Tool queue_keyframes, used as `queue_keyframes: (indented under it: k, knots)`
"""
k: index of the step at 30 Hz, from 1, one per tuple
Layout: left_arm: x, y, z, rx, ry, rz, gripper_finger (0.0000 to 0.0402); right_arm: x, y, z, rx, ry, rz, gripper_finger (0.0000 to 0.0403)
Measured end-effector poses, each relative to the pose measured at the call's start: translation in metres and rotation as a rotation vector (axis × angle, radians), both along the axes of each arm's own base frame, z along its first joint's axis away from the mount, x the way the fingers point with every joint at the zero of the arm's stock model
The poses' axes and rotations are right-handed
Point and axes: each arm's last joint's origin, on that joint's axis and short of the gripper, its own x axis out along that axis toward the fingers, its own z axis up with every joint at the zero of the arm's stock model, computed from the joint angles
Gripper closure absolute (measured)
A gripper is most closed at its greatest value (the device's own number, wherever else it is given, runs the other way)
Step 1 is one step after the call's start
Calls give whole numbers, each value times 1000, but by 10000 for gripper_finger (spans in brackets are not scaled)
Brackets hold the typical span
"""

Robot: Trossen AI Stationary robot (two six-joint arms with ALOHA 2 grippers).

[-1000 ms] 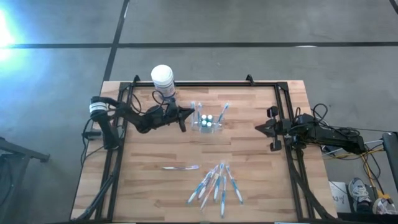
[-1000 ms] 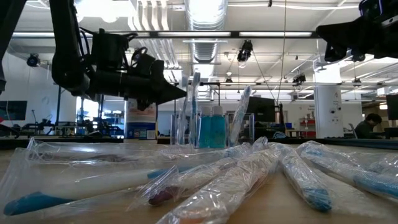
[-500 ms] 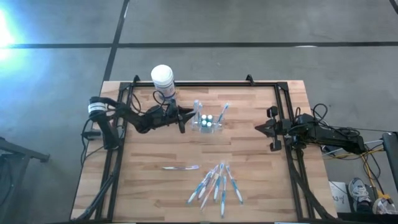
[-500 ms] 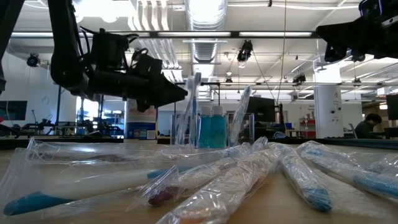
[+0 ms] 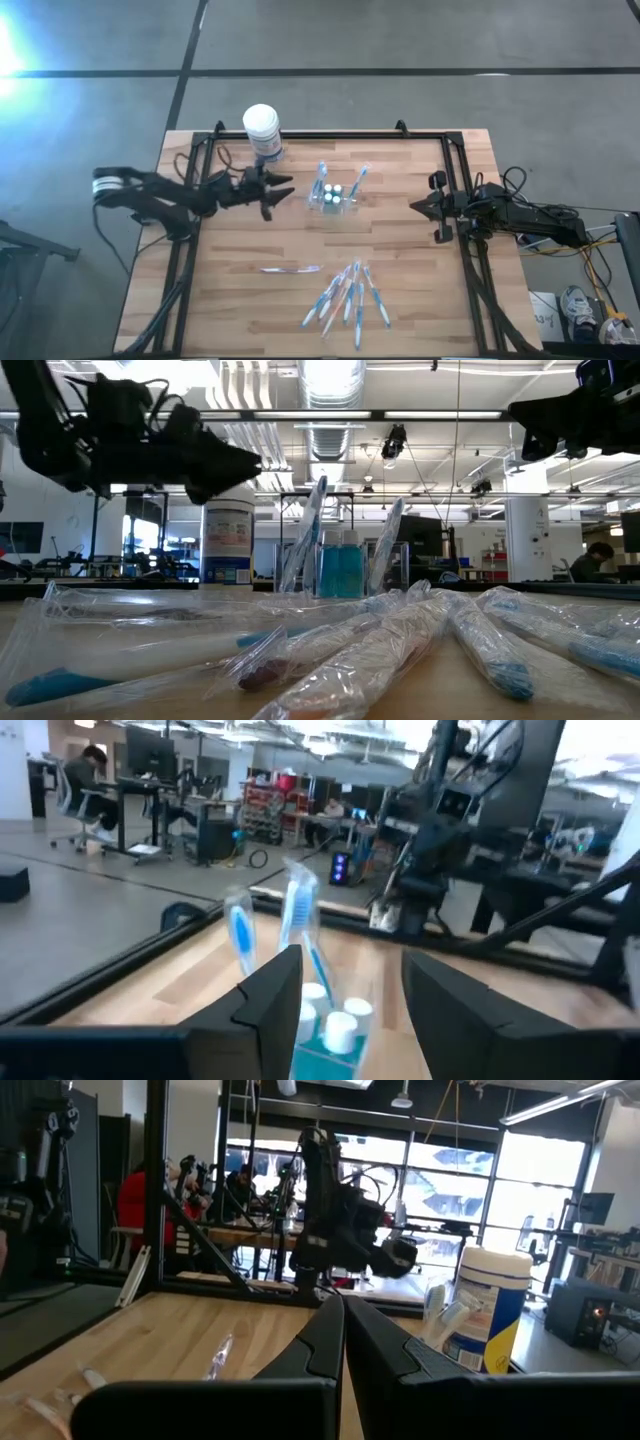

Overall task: Pick & Place toothbrushing station
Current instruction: Adjust the transparent bin organizer

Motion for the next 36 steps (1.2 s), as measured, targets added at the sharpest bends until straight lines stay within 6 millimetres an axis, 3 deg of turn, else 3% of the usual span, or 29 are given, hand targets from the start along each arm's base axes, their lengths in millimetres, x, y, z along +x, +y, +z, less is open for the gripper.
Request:
queue_keyframes:
  k: [5,11,17,20,24,36]
  knots:
    - [-20,-11,4,-33,-3,-34,262,1,-1,-1,6,7,-26,394]
    - [-37,-25,7,-44,43,-97,386,2,-1,-1,9,18,-34,394]
    - [-48,-30,12,-32,128,-101,396,2,-2,-2,39,22,-49,394]
    - [-47,-26,9,-120,236,22,396,5,-3,-5,87,54,-63,394]
    - [-42,-24,-2,-192,359,84,397,12,-6,-11,148,120,-128,394]
    - [-20,-17,-31,-339,421,275,399,46,-6,-36,249,337,-112,394]
